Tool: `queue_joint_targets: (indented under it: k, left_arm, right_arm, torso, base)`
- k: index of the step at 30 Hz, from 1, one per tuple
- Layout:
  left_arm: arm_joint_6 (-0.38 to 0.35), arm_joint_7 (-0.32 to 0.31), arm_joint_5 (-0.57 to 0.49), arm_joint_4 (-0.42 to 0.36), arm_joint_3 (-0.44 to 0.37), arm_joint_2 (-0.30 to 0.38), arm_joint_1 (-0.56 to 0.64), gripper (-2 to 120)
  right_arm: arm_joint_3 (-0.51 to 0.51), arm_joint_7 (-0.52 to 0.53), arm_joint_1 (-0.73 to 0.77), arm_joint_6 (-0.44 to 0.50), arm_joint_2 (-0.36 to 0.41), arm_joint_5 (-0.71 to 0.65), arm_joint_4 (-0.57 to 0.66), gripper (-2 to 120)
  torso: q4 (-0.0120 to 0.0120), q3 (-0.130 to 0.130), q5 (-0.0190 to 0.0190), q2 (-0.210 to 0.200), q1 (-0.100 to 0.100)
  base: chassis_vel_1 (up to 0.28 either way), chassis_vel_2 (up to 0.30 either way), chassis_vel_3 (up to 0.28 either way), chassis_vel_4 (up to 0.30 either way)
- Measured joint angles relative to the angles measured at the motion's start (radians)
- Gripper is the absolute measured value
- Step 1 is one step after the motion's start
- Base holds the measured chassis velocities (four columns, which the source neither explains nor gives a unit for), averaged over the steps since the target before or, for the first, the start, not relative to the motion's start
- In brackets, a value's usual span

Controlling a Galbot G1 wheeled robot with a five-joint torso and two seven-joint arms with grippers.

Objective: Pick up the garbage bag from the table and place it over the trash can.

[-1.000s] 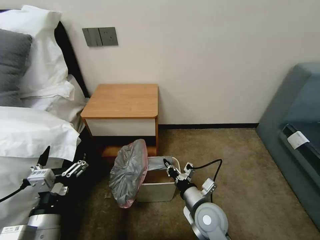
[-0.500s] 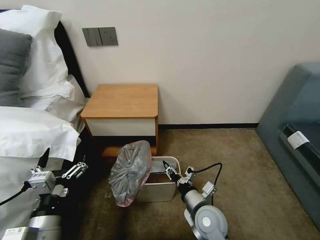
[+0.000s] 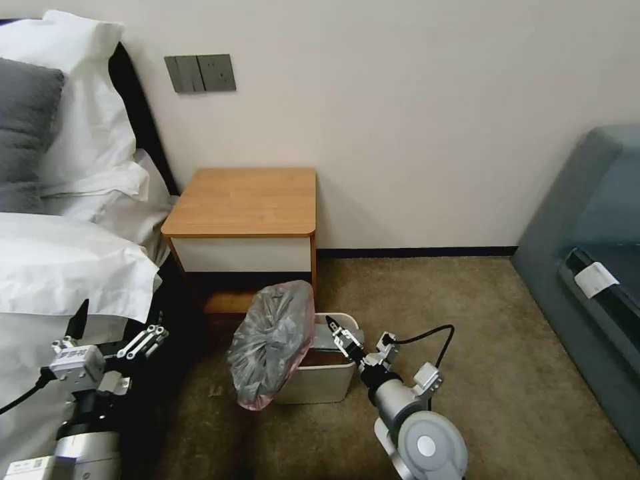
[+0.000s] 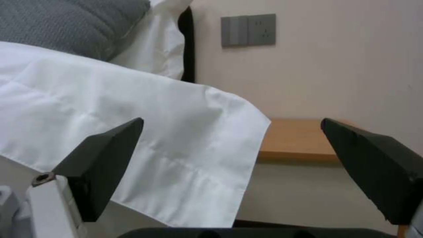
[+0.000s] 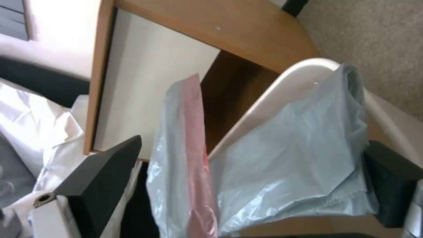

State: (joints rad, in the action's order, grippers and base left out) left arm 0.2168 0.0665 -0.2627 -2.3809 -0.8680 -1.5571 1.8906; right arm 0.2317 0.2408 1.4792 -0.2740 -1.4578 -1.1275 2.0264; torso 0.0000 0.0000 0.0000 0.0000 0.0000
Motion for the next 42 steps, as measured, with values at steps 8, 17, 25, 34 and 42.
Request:
queue_joint_targets:
  k: [8, 17, 25, 34, 42]
  left_arm:
    - [0.000, 0.001, 0.008, 0.004, 0.003, -0.005, -0.001, 100]
    - [0.000, 0.002, 0.005, 0.002, -0.003, -0.006, 0.002, 100]
    - [0.004, 0.002, 0.001, 0.004, -0.004, -0.006, 0.001, 100]
    - [0.005, 0.002, -0.003, 0.017, -0.005, -0.001, -0.003, 100]
    - [-0.033, 0.008, 0.009, 0.033, 0.015, 0.021, -0.017, 100]
  right_arm:
    - [-0.015, 0.007, -0.027, -0.020, 0.002, -0.024, 0.007, 100]
    - [-0.049, 0.091, -0.073, -0.026, -0.004, -0.031, -0.004, 100]
    - [-0.063, 0.337, -0.105, -0.059, 0.020, -0.093, 0.055, 100]
    - [-0.067, 0.534, -0.150, -0.070, 0.052, -0.175, 0.152, 100]
    - [-0.017, 0.510, -0.120, -0.088, 0.071, -0.198, 0.231, 100]
  torso:
    - [0.0000, 0.000, 0.0000, 0.000, 0.000]
    - [0.0000, 0.000, 0.0000, 0.000, 0.000]
    - [0.0000, 0.000, -0.0001, 0.000, 0.000]
    - [0.0001, 0.000, 0.0000, 0.000, 0.000]
    - [0.0000, 0.000, 0.0000, 0.000, 0.000]
  base:
    - [0.000, 0.000, 0.000, 0.000]
    - [0.000, 0.000, 0.000, 0.000]
    - [0.000, 0.000, 0.000, 0.000]
    - [0.000, 0.000, 0.000, 0.000]
    - [0.000, 0.000, 0.000, 0.000]
